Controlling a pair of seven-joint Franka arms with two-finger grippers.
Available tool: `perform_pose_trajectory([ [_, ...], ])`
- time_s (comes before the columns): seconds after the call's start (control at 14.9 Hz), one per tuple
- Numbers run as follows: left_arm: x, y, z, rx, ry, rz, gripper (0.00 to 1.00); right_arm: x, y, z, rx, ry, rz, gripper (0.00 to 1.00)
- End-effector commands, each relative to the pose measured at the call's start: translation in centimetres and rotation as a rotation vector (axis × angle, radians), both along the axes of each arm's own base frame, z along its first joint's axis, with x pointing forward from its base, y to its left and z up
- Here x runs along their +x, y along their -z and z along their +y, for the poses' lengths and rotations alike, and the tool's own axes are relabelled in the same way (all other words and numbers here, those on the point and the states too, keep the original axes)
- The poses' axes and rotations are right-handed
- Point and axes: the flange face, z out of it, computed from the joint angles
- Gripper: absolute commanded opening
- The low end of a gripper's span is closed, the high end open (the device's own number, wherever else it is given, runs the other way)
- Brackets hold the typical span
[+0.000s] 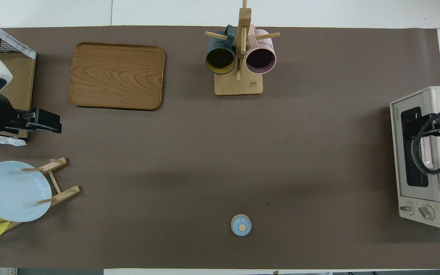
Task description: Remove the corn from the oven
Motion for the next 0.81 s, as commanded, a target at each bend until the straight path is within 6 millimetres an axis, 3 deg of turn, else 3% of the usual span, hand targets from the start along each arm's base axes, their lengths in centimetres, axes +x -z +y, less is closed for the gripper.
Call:
perform_pose_trajectory([
  [0.0, -0.35, -0.55, 0.52, 0.013, -0.005, -0.012, 1.0, 0.42, -0.27, 0.14, 0.028, 0.02, -0.015, 1.0],
  [0.67, -0.38, -0.47, 0.52, 0.013, -0.007, -0.009, 1.0, 0.2, 0.51, -0.58, 0.036, 0.034, -0.011, 1.0],
  [0.74, -0.39, -0.56, 0.61, 0.013, -0.007, -0.012, 1.0, 0.2, 0.68, -0.6, 0.034, 0.032, -0.021, 0.89],
])
